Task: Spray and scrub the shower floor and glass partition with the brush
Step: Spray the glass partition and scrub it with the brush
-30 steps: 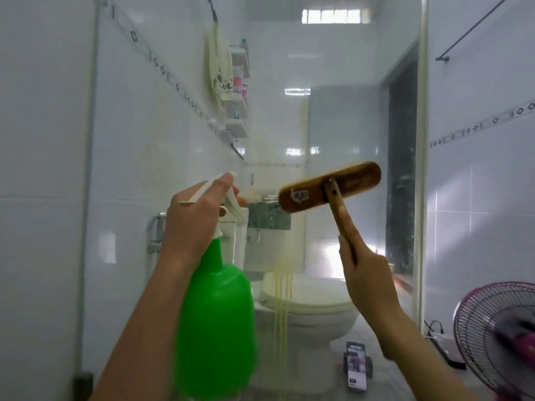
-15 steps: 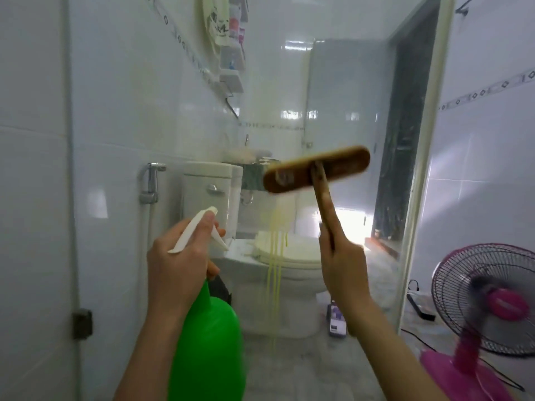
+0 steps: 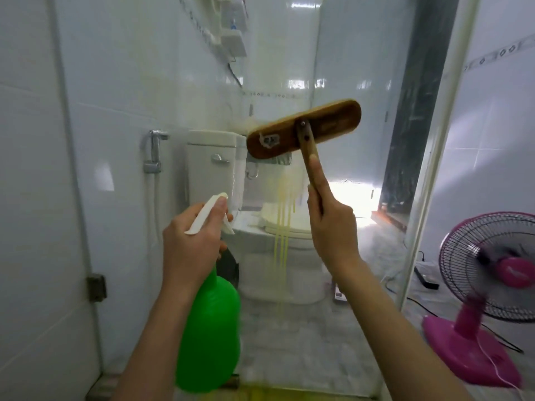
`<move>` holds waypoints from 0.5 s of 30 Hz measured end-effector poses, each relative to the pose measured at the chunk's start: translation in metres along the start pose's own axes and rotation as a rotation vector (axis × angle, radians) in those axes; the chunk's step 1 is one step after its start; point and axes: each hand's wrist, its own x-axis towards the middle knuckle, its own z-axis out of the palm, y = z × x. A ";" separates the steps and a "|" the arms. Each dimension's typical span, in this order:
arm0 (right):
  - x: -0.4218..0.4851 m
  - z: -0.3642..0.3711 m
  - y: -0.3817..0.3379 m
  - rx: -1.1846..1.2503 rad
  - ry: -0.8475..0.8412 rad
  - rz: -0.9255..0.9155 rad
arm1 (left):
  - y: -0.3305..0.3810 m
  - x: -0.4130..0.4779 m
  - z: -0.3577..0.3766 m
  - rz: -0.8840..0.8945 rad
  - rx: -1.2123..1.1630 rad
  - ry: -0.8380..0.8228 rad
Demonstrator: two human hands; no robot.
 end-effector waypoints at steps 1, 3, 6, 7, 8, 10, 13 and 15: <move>0.012 0.003 -0.002 0.005 0.011 -0.016 | -0.003 -0.001 0.002 0.003 0.021 -0.005; -0.002 0.004 0.004 0.000 0.001 -0.015 | -0.007 -0.002 0.003 0.001 0.040 -0.006; -0.088 -0.008 0.030 -0.005 -0.064 0.074 | -0.012 -0.001 0.000 -0.007 0.035 -0.001; -0.113 -0.013 0.034 0.005 -0.084 0.111 | -0.014 0.000 -0.001 -0.013 0.023 -0.002; -0.126 -0.014 0.035 0.023 -0.089 0.132 | -0.016 0.001 -0.003 -0.022 0.007 -0.005; -0.114 -0.004 0.028 0.064 -0.052 0.097 | -0.023 0.002 -0.005 -0.048 -0.001 -0.014; -0.052 0.021 0.003 0.103 -0.010 0.041 | -0.027 0.002 -0.006 -0.056 0.013 -0.038; -0.039 0.031 -0.002 0.106 -0.009 0.034 | -0.027 0.001 -0.007 -0.056 0.020 -0.045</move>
